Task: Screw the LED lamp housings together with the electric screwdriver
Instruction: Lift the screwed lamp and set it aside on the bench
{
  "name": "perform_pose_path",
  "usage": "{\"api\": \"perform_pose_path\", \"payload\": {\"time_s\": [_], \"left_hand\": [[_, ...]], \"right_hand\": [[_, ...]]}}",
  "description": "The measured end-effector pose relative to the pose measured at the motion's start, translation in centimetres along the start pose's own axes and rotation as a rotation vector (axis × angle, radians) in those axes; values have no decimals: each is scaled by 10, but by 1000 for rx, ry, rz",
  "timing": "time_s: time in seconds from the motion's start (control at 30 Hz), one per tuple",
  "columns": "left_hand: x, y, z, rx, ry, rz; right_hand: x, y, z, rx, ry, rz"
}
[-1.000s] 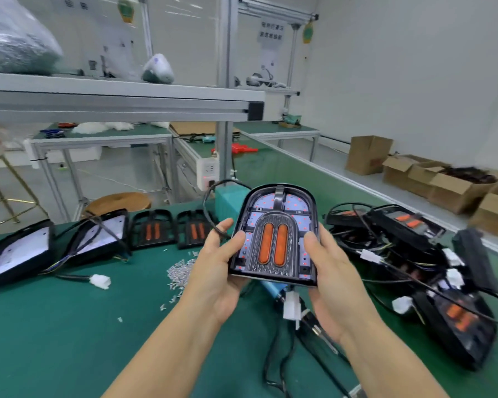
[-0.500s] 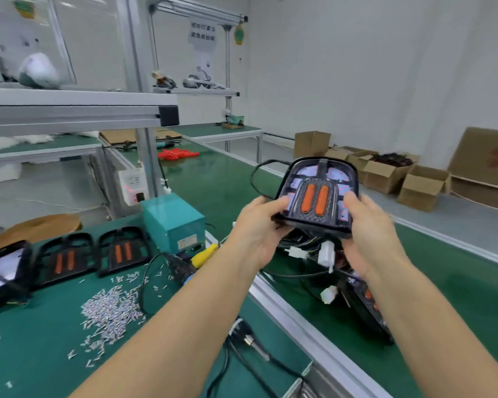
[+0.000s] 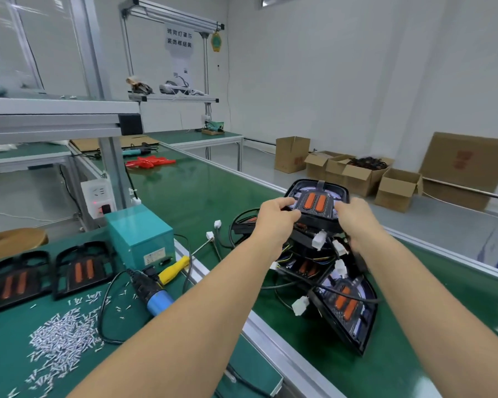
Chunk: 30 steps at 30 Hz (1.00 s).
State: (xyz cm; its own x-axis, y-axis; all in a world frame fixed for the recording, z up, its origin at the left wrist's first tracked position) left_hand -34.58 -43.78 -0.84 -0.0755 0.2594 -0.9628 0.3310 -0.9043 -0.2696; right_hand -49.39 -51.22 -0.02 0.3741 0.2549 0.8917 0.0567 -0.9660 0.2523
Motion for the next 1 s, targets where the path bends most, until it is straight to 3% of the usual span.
{"api": "perform_pose_path", "payload": {"time_s": [0.2, 0.43, 0.67, 0.83, 1.0], "left_hand": [[-5, 5, 8, -65, 205, 118], [0, 5, 4, -74, 444, 145], [3, 0, 3, -28, 620, 140], [9, 0, -7, -30, 616, 97], [7, -6, -22, -53, 600, 80]], "right_hand": [[0, 6, -3, 209, -522, -119], [3, 13, -9, 277, -839, -186], [9, 20, -11, 268, -932, -247], [10, 16, 2, 334, -973, -282], [29, 8, 5, 269, -1043, -318]]}}
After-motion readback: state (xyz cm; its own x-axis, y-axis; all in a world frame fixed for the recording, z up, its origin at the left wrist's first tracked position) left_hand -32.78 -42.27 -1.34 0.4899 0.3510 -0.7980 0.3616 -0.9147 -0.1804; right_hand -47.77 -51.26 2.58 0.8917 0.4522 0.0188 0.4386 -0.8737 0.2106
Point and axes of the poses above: each hand's wrist, its own y-axis towards the middle knuckle, its own z-axis out of the palm, x = y × z, the point moved 7 cm from there along y, towards the middle knuckle, and after that the axes turned 15 degrees about -z, right-handed, at the moved point
